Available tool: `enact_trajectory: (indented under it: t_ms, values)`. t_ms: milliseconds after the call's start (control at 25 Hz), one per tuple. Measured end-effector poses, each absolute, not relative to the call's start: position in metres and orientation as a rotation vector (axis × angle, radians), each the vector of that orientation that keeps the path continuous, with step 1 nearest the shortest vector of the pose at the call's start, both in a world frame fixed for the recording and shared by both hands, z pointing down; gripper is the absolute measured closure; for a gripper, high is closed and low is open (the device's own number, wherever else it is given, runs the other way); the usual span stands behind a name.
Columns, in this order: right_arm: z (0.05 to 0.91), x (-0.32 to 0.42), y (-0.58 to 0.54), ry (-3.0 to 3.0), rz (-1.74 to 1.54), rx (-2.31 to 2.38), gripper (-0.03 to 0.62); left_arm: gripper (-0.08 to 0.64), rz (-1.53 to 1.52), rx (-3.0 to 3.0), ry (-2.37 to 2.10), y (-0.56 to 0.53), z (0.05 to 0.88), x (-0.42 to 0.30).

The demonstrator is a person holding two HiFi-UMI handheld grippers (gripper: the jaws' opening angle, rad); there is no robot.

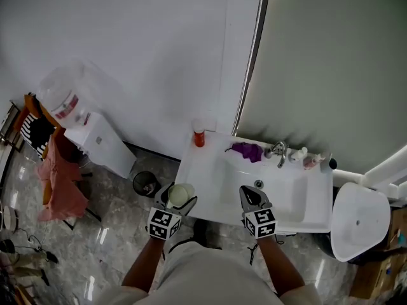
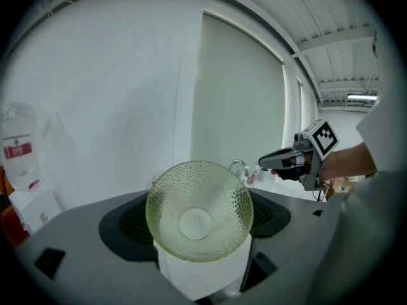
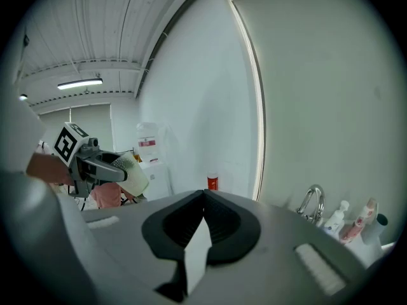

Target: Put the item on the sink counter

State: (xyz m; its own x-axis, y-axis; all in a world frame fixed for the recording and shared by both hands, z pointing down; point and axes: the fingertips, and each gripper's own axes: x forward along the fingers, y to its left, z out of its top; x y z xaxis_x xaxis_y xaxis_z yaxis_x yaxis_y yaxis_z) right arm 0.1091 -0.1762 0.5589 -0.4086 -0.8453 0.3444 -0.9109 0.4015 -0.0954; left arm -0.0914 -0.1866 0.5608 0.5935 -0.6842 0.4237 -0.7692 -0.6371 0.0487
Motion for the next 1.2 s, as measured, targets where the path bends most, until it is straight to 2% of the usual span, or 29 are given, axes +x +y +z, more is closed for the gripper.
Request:
enact_trajectory:
  t_ms: [760, 1200]
  values:
    - [0.635, 0.098, -0.262, -2.210, 0.582, 1.579, 0.581, 0.156, 0.786, 2.626, -0.910, -0.330, 0.659, -0.074]
    - [0.669, 0.095, -0.284, -2.114, 0.727, 1.671, 0.581, 0.156, 0.900, 2.615, -0.764, -0.370, 0.711, -0.050]
